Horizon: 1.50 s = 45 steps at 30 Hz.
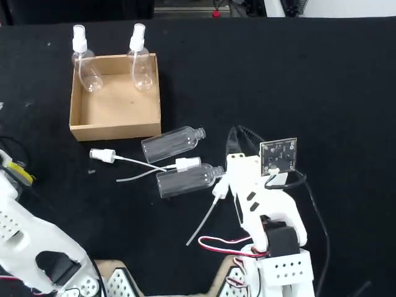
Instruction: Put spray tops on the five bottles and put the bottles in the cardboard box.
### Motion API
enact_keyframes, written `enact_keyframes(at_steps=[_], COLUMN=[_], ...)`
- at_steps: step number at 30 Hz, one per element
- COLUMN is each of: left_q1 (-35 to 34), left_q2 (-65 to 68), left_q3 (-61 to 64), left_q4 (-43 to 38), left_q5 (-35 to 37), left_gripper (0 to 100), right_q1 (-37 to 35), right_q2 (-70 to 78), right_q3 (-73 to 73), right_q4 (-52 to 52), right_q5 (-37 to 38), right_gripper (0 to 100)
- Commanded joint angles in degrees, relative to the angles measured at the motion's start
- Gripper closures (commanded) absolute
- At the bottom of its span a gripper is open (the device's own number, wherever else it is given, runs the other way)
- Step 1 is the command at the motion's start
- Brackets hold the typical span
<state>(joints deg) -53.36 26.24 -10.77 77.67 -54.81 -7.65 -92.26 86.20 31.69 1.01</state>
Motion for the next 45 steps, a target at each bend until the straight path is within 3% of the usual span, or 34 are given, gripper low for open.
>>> enact_keyframes(at_steps=[1,12,19,27,33,36,42,45], left_q1=[-0.7,-2.3,-2.2,-1.1,-1.8,-1.5,4.2,7.5], left_q2=[-0.5,-1.1,-0.5,-1.2,-9.5,-15.4,-22.7,-27.0], left_q3=[-0.7,-0.1,-0.1,0.0,-0.8,-0.7,6.9,15.5], left_q4=[-1.4,-0.9,-0.9,2.7,8.3,9.7,5.8,1.9], left_q5=[-0.1,-12.7,-12.6,-10.1,-9.8,-4.5,17.0,19.6], left_gripper=[70,70,70,88,89,89,89,89], right_q1=[-0.5,-0.4,-0.4,-0.5,-0.6,-0.6,-0.6,-0.6], right_q2=[-0.7,-0.7,-0.7,-0.7,-0.7,-0.7,0.0,0.0], right_q3=[-0.5,-0.5,-0.5,-0.5,-0.5,-0.6,-3.6,-6.1], right_q4=[-1.9,-1.9,-1.9,-1.9,-1.9,-1.7,3.3,6.4], right_q5=[0.5,0.5,0.5,0.5,0.5,0.5,0.4,0.4], right_gripper=[97.3,97.3,97.3,97.3,97.3,97.3,97.3,97.3])
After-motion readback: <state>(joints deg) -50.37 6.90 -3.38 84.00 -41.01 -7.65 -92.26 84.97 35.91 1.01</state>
